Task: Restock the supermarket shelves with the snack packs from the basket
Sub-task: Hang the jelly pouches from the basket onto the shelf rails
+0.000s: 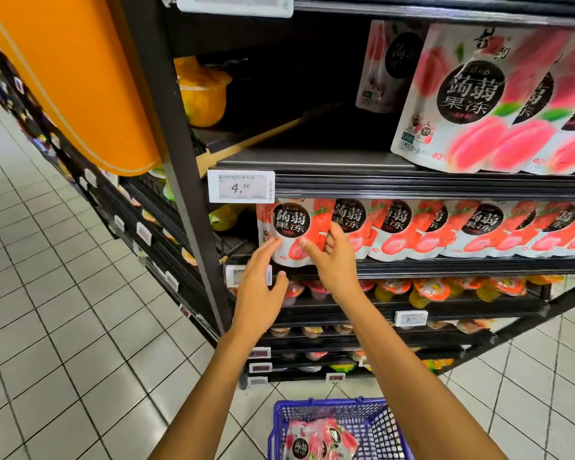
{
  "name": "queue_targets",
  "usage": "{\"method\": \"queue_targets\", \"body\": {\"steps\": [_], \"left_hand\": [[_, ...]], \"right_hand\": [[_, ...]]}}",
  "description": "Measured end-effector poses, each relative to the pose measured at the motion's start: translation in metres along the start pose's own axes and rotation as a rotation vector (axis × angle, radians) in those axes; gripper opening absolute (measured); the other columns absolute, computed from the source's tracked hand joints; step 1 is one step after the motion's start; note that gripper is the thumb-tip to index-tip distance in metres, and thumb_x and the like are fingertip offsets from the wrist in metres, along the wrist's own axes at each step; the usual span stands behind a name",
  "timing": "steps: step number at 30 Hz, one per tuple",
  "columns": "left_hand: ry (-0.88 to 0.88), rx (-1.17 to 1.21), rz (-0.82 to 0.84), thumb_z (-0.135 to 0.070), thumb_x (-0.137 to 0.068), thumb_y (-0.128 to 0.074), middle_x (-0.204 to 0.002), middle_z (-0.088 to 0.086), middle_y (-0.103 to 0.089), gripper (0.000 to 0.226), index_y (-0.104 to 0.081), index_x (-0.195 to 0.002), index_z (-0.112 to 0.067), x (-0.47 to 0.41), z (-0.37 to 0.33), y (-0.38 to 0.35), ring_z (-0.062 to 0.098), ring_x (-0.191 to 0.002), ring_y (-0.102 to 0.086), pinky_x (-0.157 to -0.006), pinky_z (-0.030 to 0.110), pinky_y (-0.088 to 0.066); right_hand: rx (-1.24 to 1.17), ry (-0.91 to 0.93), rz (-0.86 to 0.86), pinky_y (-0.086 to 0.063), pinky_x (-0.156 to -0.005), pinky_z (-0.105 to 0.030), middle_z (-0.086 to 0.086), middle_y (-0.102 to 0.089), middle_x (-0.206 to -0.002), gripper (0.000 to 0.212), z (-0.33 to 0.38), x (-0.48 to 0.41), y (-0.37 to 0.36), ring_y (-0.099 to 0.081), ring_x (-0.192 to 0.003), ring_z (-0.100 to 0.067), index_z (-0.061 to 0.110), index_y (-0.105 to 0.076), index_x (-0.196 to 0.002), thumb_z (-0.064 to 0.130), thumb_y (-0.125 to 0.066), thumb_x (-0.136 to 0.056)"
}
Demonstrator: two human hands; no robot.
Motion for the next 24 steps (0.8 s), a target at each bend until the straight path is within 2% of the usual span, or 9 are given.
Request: {"method": "queue_targets", "body": {"steps": [2, 4, 7, 11, 16, 20, 24], "left_hand": [[0.013, -0.024, 0.003, -0.003, -0.092, -0.057, -0.151, -0.011, -0.039, 0.058, -0.043, -0.143, -0.026, 0.000, 0.002, -0.001, 0.003, -0.140, -0.033, -0.118, 0.037, -0.032], [0.023, -0.035, 0.007, -0.004, -0.092, -0.057, -0.152, -0.011, -0.037, 0.057, -0.043, -0.144, -0.025, 0.000, 0.004, -0.002, 0.003, -0.141, -0.032, -0.118, 0.037, -0.031], [0.003, -0.078, 0.001, -0.007, -0.092, -0.059, -0.152, -0.011, -0.037, 0.054, -0.046, -0.143, -0.024, 0.000, 0.004, -0.001, 0.004, -0.141, -0.031, -0.118, 0.036, -0.030], [-0.060, -0.210, -0.028, -0.013, -0.091, -0.062, -0.149, -0.008, -0.043, 0.053, -0.048, -0.141, -0.022, -0.006, -0.003, 0.004, 0.010, -0.138, -0.032, -0.116, 0.038, -0.031], [-0.066, -0.281, -0.074, -0.014, -0.088, -0.064, -0.144, -0.004, -0.049, 0.052, -0.052, -0.138, -0.019, -0.012, -0.006, 0.014, 0.016, -0.136, -0.035, -0.115, 0.043, -0.032], [-0.060, -0.337, -0.049, -0.018, -0.088, -0.065, -0.148, -0.007, -0.043, 0.054, -0.051, -0.140, -0.023, -0.009, -0.005, 0.007, 0.014, -0.138, -0.031, -0.116, 0.039, -0.031], [-0.047, -0.355, -0.034, -0.022, -0.089, -0.064, -0.150, -0.006, -0.040, 0.052, -0.052, -0.139, -0.024, -0.009, -0.006, -0.003, 0.015, -0.141, -0.029, -0.116, 0.042, -0.031]], "right_hand": [[0.089, -0.004, 0.036, -0.056, -0.083, -0.024, 0.010, -0.071, -0.102, 0.030, -0.002, 0.003, 0.001, -0.067, -0.096, -0.002, 0.025, -0.057, -0.111, 0.013, -0.071, -0.088], [0.313, 0.032, 0.022, -0.055, -0.081, -0.024, 0.013, -0.069, -0.104, 0.035, -0.002, 0.008, 0.006, -0.065, -0.097, 0.000, 0.023, -0.057, -0.120, 0.015, -0.070, -0.088], [0.648, 0.011, -0.102, -0.054, -0.072, -0.034, 0.013, -0.066, -0.094, 0.026, -0.004, 0.016, 0.021, -0.063, -0.086, -0.011, 0.027, -0.061, -0.113, 0.022, -0.068, -0.089], [0.685, -0.062, -0.147, -0.055, -0.067, -0.037, 0.014, -0.066, -0.085, 0.018, -0.011, 0.012, 0.023, -0.060, -0.069, -0.010, 0.027, -0.065, -0.108, 0.022, -0.067, -0.090], [0.721, -0.074, -0.158, -0.052, -0.067, -0.033, 0.016, -0.068, -0.084, 0.015, -0.012, 0.006, 0.016, -0.063, -0.073, -0.012, 0.031, -0.064, -0.105, 0.027, -0.065, -0.091], [0.740, -0.088, -0.165, -0.052, -0.069, -0.035, 0.020, -0.067, -0.081, 0.020, -0.016, 0.009, 0.020, -0.065, -0.074, -0.012, 0.035, -0.062, -0.112, 0.029, -0.063, -0.093], [0.692, -0.082, -0.221, -0.053, -0.061, -0.034, 0.019, -0.068, -0.080, 0.024, -0.017, 0.013, 0.032, -0.067, -0.071, -0.014, 0.033, -0.062, -0.114, 0.025, -0.064, -0.092]]}}
Point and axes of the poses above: each hand's wrist, its own x-axis away from the middle knuckle, its own y-axis out of the back of the hand, z = x × y, the point moved 9 cm from there along -x, towards the middle knuckle
